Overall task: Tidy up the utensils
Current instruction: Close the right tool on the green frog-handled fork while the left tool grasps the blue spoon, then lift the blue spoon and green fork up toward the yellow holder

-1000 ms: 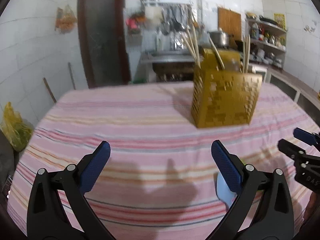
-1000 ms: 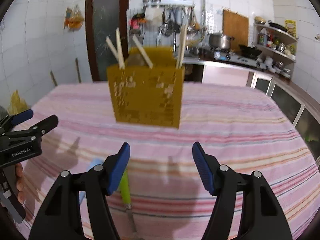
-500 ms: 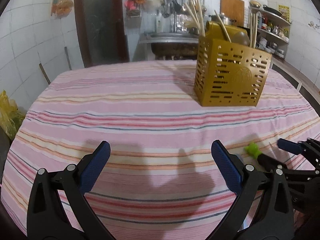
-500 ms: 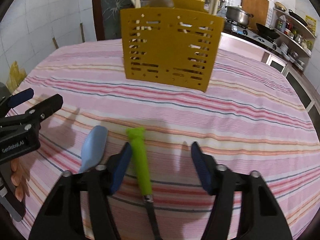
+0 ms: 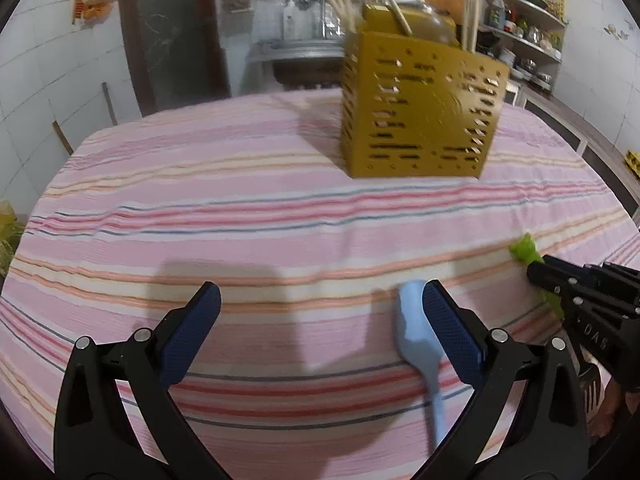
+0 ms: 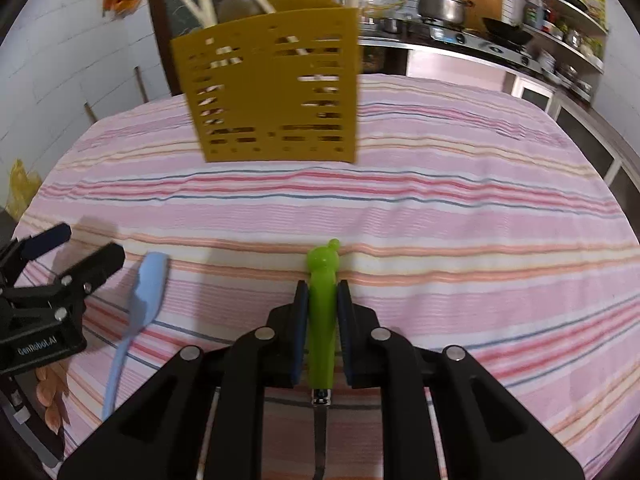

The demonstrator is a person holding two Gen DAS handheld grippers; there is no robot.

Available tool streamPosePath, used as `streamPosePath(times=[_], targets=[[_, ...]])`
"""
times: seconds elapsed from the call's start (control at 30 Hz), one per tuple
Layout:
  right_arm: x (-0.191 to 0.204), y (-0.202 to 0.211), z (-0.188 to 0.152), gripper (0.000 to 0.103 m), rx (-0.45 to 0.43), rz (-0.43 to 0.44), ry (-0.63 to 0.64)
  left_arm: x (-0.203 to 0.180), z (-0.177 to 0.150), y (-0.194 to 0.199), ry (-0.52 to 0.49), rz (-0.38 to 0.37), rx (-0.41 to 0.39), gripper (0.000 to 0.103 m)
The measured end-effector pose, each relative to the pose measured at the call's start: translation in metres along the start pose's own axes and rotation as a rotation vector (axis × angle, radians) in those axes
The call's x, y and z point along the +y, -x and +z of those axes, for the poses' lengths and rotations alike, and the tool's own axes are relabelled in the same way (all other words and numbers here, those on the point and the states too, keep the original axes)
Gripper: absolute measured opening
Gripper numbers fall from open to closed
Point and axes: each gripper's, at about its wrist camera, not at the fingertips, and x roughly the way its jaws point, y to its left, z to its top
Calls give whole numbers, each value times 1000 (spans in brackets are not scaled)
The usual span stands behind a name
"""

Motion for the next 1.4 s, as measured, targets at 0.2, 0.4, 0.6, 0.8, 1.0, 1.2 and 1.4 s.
streamPosePath(times=[0.2,0.4,0.6,0.8,1.0,1.2,1.4], targets=[[-9,-4,2,15,-2,0,-22,-18,-3,-10,-4,-31,65,95],[-9,-7,1,15,-3,-1,-29,-35,-8,-16,-39,-28,99,79],[-11,-7,2,15,-1,-10,-26,-37,-5,-19,-19,-36,106,64],[-7,-13,4,16,30,-42,-5,-42,0,-20,-21,-69,117,41],[-2,-19,10,16,67,-69,7,-40,2,-21,-13,-74,122,30],[-2,-16,10,15,56,-61,0,-39,2,-20,-14,-69,114,30],[-5,2,10,15,-21,-27,-24,-32,7,-6,7,-52,62,30]])
